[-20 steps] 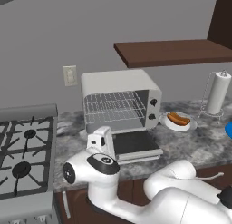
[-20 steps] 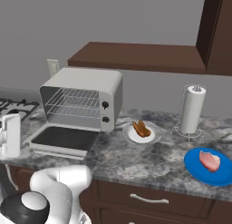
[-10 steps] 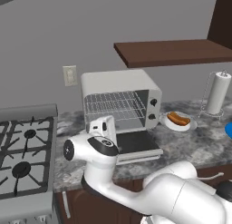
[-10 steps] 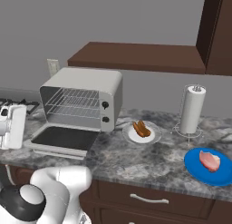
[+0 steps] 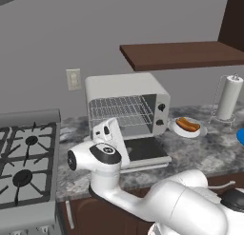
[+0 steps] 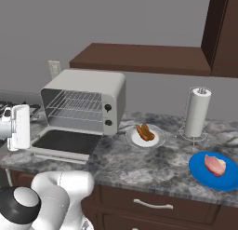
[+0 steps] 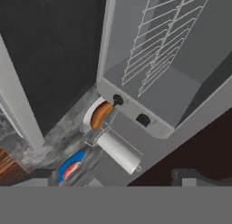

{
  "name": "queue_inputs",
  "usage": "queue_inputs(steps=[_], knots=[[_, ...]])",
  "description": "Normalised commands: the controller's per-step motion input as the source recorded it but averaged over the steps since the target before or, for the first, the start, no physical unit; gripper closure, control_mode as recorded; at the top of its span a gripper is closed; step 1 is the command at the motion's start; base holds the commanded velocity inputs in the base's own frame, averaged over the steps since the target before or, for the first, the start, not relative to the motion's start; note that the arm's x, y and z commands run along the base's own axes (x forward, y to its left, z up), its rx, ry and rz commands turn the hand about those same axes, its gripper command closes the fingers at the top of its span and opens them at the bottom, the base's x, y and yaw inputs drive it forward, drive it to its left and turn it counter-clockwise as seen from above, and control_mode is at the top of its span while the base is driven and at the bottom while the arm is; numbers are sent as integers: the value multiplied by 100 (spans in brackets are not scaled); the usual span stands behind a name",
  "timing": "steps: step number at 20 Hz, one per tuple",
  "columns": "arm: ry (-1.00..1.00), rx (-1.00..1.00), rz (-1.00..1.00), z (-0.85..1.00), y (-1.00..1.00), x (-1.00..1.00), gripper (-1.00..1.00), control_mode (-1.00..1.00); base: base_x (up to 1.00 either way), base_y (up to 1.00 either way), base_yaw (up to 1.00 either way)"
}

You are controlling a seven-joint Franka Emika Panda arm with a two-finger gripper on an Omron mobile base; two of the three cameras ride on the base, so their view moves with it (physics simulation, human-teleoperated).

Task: Open the toaster oven door. Place the hotdog bun on the top rack in the toaster oven and place the steak on the bottom rack.

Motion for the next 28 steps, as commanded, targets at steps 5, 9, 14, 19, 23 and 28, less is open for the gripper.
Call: queue_inputs(steps=[5,9,14,19,23,28], knots=[[18,-28,20,14,-19,4,-100,-100,0,0,0],[37,-10,28,19,-17,1,-100,-100,0,0,0],[52,-1,24,-2,-14,12,-100,-100,0,0,0],[14,-8,17,-8,-1,24,-100,-100,0,0,0],[0,-8,13,-7,2,15,-100,-100,0,0,0],[0,-1,7,-13,5,23,-100,-100,0,0,0]])
